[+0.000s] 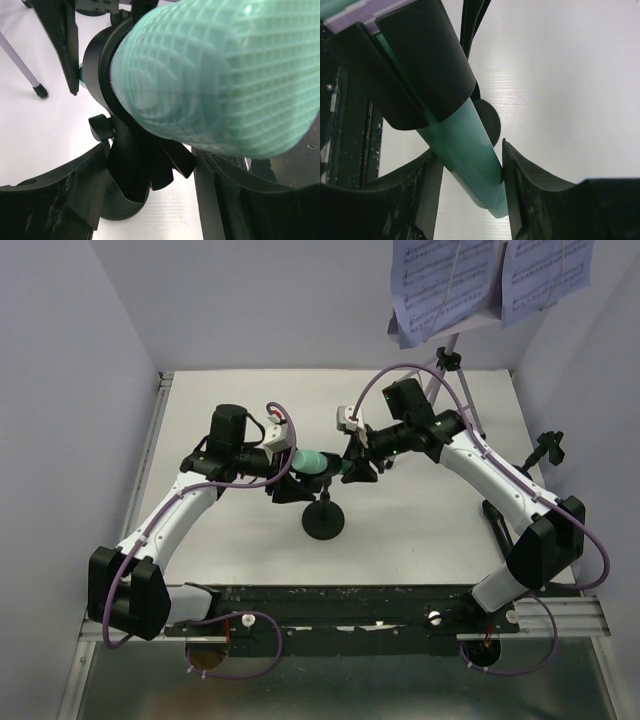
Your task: Pack up the instrument practice props
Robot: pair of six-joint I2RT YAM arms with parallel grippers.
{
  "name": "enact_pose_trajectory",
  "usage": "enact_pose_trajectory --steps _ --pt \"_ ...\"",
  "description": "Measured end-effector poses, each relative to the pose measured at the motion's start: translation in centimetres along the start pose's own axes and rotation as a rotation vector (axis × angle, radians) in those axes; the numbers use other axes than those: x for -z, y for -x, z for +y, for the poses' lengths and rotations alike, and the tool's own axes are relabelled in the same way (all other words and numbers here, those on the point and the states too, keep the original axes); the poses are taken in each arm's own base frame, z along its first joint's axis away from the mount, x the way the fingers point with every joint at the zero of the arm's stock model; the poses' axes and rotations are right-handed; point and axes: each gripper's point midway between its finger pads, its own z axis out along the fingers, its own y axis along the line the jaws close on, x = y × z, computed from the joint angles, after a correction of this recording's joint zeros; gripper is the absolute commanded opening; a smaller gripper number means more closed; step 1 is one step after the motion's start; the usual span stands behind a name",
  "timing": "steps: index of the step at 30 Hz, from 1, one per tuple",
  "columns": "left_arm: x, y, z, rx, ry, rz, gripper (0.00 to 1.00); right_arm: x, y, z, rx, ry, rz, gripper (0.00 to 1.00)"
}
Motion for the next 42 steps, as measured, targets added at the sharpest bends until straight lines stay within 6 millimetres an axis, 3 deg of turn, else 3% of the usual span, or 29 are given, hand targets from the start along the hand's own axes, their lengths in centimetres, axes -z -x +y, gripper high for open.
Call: enact_pose_trajectory --steps 2,5,6,9,15,19,23,29,30,36,42 --pt "0.1 -0.1 0.0 0.0 0.004 0.008 0.59 -0.2 0.1 0.2 0.021 0.012 -0.003 0.37" --pt "0.3 -0.3 0.0 0.004 0.007 0.01 0.78 -0.3 0.1 0.3 0.06 0.021 -0.002 0.18" --pt "0.4 -0.3 0.0 0.002 0.009 0.01 0.98 -0.3 0.1 0.3 0.07 0.025 -0.002 0.13" --pt "0.8 -0.5 0.1 -0.023 0.075 0.036 0.99 -0.2 0.1 0.6 0.097 0.045 -0.005 0.0" --pt "3.7 1.2 -1.2 -0.092 0.319 0.108 0.99 -0.2 0.0 1.7 0.064 0.056 -0.036 0.0" --pt "4.7 1.3 -2.0 -0.116 0.384 0.131 0.99 -0.3 0.4 1.5 0.003 0.026 -0.058 0.0" --pt "4.6 -1.0 -2.8 -0.114 0.401 0.102 0.97 -0.3 0.5 1.3 -0.011 0.015 -0.058 0.0" --pt "3.9 -6.7 -0.6 0.004 0.462 0.037 0.99 -0.2 0.2 1.6 0.004 0.022 -0.047 0.0" --pt "4.0 -6.9 -0.4 0.02 0.474 0.025 0.99 -0.2 0.1 1.7 0.009 0.023 -0.045 0.0" --pt "3.8 -4.2 0.9 -0.073 0.49 -0.082 0.99 -0.2 -0.1 2.2 0.023 0.028 -0.029 0.0" --pt "3.0 -3.0 1.4 -0.104 0.467 -0.136 0.99 -0.4 -0.1 2.7 0.028 0.024 -0.01 0.0"
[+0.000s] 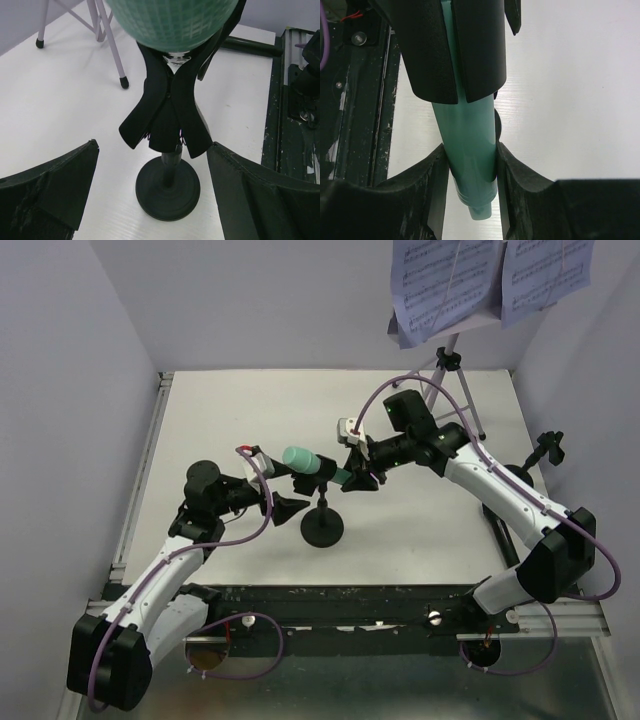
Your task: Pack up the instrument practice props
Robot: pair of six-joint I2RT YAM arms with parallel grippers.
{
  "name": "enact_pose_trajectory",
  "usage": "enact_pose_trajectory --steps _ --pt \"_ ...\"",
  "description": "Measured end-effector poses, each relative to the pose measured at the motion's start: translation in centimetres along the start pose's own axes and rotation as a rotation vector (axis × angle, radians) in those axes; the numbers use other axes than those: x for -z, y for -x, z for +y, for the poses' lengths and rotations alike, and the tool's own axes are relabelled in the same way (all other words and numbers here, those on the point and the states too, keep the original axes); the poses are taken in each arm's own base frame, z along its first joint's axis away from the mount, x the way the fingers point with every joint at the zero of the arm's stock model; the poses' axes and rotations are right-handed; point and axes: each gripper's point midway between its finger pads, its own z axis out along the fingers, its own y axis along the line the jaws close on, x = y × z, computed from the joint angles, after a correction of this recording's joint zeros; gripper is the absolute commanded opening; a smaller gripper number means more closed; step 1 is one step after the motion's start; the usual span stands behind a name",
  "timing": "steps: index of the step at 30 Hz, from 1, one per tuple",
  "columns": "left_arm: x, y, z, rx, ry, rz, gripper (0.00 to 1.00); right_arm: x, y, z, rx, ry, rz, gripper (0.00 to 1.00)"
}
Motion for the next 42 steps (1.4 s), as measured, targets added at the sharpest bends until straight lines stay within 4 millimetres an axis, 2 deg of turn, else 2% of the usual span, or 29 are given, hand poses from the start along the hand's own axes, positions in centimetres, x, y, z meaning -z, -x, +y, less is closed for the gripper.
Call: enact_pose_trajectory --steps 5,13,21,28,34,37,42 --pt "-0.4 0.8 -0.7 -0.037 -0.035 -0.029 0.99 -0.1 0.0 0.1 0.003 0.0 0.004 0.0" --pt "-0.9 0.7 -2.0 -0.03 -0.092 -0.026 0.98 -0.3 0.1 0.3 0.018 0.001 0.011 0.0" --pt "-1.4 0.2 -2.1 -0.004 -0.104 -0.008 0.92 -0.4 0.2 0.5 0.045 -0.007 0.023 0.0" --pt "-1.5 0.8 -2.0 -0.012 -0.104 -0.018 0.87 -0.5 0.2 0.5 0.049 -0.009 0.028 0.0" --pt "-1.6 1.0 -2.2 -0.013 -0.111 -0.027 0.67 -0.5 0.2 0.5 0.057 -0.01 0.031 0.0" --pt "-1.7 1.1 -2.1 -0.015 -0.102 -0.029 0.53 -0.6 0.2 0.6 0.062 -0.008 0.032 0.0" --pt "-1.7 1.0 -2.1 -0.013 -0.103 -0.027 0.34 -0.8 0.1 0.8 0.071 -0.006 0.044 0.0"
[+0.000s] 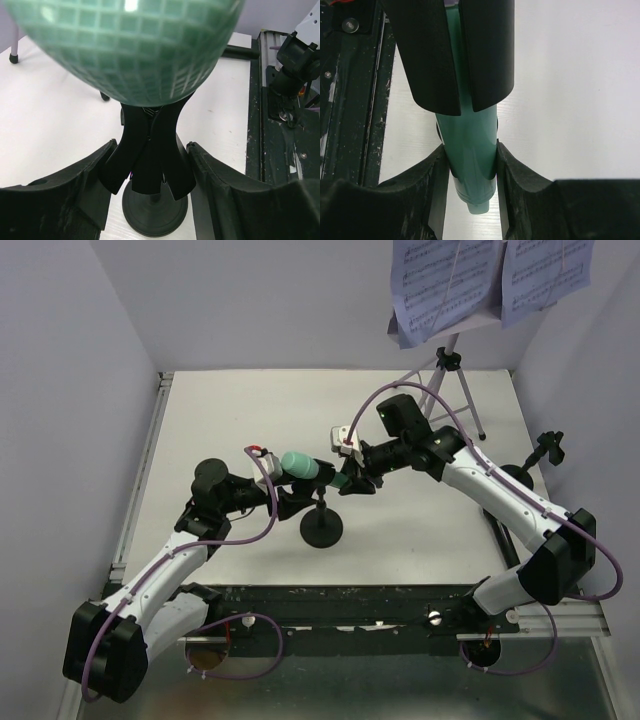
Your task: Pack up the instrument practice props
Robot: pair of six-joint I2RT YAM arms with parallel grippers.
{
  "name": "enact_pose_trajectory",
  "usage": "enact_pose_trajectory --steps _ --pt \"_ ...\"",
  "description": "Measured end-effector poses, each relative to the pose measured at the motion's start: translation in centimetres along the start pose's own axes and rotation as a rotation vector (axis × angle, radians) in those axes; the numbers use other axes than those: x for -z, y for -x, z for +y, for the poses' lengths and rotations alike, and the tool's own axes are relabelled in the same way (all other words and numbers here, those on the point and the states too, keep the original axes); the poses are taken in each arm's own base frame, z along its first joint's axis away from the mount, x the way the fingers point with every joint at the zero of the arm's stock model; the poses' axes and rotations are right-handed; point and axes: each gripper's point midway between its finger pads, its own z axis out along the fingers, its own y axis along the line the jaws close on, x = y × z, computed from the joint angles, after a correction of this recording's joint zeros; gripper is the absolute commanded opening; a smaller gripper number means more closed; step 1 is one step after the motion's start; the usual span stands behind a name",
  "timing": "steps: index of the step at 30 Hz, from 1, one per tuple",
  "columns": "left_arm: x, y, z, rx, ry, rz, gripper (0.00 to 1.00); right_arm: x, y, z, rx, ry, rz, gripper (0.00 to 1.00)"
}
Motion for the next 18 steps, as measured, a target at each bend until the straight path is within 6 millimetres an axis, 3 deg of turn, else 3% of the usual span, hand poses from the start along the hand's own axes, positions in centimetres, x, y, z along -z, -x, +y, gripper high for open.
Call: enact_pose_trajectory --steps 3,6,18 --pt "0.0 0.0 0.0 -0.004 0.0 0.0 0.21 0.0 0.0 0.0 0.0 -0.001 0.001 0.0" --pt "0.0 0.0 0.0 -0.006 -0.001 0.0 0.0 0.0 0.0 0.0 0.001 -0.003 0.002 0.0" --pt "0.1 -0.1 -0.1 0.001 0.006 0.005 0.0 1.6 0.6 -0.6 -0.003 -0.126 0.018 0.0"
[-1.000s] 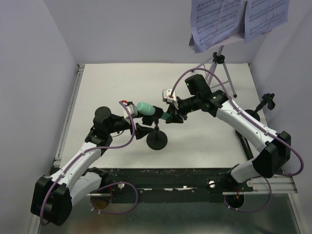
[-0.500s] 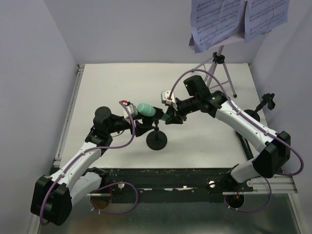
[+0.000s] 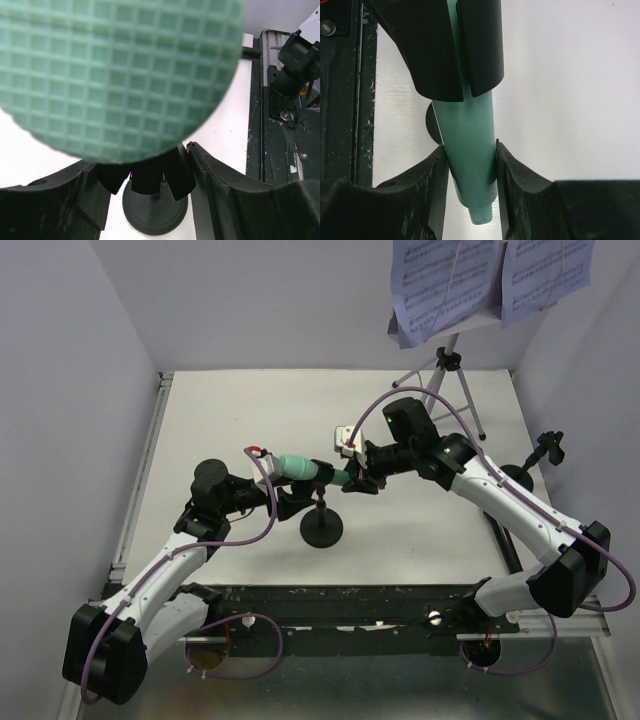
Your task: Pack up the instrument practice props
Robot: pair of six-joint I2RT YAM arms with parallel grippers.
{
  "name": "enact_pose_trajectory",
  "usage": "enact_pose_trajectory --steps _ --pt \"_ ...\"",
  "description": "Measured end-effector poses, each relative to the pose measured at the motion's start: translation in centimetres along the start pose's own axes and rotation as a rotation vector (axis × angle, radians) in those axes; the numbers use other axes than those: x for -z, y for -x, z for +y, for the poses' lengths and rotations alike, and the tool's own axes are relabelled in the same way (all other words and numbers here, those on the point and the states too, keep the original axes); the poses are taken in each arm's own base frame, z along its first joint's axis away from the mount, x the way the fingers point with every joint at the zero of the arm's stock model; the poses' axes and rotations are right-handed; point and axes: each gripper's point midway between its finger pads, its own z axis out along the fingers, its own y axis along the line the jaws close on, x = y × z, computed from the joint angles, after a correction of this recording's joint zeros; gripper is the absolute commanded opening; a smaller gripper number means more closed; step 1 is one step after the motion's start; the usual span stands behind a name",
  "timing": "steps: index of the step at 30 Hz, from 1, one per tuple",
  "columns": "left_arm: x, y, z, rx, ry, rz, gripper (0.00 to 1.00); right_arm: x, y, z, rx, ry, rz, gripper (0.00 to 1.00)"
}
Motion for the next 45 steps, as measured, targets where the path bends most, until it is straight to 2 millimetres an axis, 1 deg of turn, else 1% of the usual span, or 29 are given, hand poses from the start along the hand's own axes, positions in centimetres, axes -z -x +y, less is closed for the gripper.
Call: enact_pose_trajectory --steps 1,2,4,5,7,9,14,15,17,18,19,20,21,22,24,31,35,37,39,41,43,45 --pt "0.0 0.0 0.0 -0.002 0.0 0.0 0.0 0.0 -0.1 0.0 0.005 0.0 0.001 0.0" --pt "0.0 0.0 0.0 -0.005 0.0 0.0 0.1 0.0 -0.1 0.0 0.009 0.001 0.002 0.0" --pt "0.0 0.0 0.0 -0.011 0.001 0.0 0.53 -0.1 -0.2 0.0 0.015 0.003 0.001 0.0" --pt "0.0 0.0 0.1 -0.01 0.003 -0.001 0.62 -0.1 -0.2 0.0 0.016 0.003 -0.001 0.0" --pt "0.0 0.0 0.2 -0.012 0.01 -0.002 0.71 -0.2 -0.2 0.1 0.016 0.006 -0.004 0.0" --pt "0.0 0.0 0.3 -0.015 0.016 -0.004 0.76 -0.2 -0.1 0.1 0.017 0.006 -0.007 0.0" --pt "-0.1 -0.1 0.6 -0.025 0.03 -0.002 0.79 -0.3 -0.1 -0.1 0.003 0.003 -0.01 0.0" --pt "-0.1 -0.1 0.6 -0.023 0.032 -0.003 0.79 -0.4 -0.1 -0.1 0.001 0.003 -0.01 0.0" --pt "-0.2 0.0 0.6 -0.025 0.034 -0.006 0.75 -0.4 -0.1 -0.1 0.001 0.002 -0.011 0.0" --pt "-0.2 0.1 0.7 -0.025 0.035 -0.008 0.68 -0.4 0.0 -0.1 0.0 0.002 -0.012 0.0" --pt "-0.2 0.1 0.7 -0.025 0.037 -0.01 0.52 -0.4 0.0 -0.1 0.0 0.001 -0.012 0.0" --pt "-0.2 0.1 0.7 -0.022 0.038 -0.011 0.34 -0.4 0.0 -0.1 -0.001 0.001 -0.013 0.0" --pt "-0.2 0.2 0.7 -0.02 0.041 -0.012 0.19 -0.4 0.0 -0.1 -0.002 0.002 -0.013 0.0" --pt "-0.2 0.2 0.6 -0.012 0.037 -0.012 0.0 -0.5 -0.1 -0.1 -0.003 0.003 -0.012 0.0" --pt "-0.2 0.0 0.4 0.009 0.029 -0.008 0.0 -0.5 -0.1 -0.1 -0.006 0.003 -0.012 0.0" --pt "-0.1 -0.1 0.4 -0.012 0.031 -0.014 0.0 -0.4 -0.1 -0.3 -0.005 -0.005 -0.009 0.0" --pt "0.1 -0.2 0.6 -0.016 0.045 -0.017 0.0 0.0 0.5 -0.8 0.007 -0.036 -0.008 0.0" --pt "0.2 -0.2 0.8 -0.015 0.059 -0.016 0.0 0.8 1.1 -1.1 0.023 -0.064 -0.016 0.0" --pt "0.2 -0.2 1.0 -0.016 0.067 -0.016 0.0 2.1 2.0 -1.0 0.04 -0.089 -0.03 0.0" --pt "0.2 -0.2 1.0 -0.017 0.07 -0.016 0.0 3.5 3.2 -0.9 0.064 -0.117 -0.049 0.0" --pt "0.3 -0.3 1.0 -0.018 0.075 -0.016 0.0 5.1 4.8 -0.9 0.095 -0.151 -0.083 0.0" --pt "0.3 -0.2 1.0 -0.021 0.073 -0.017 0.0 6.9 6.2 -1.3 0.126 -0.211 -0.113 0.0"
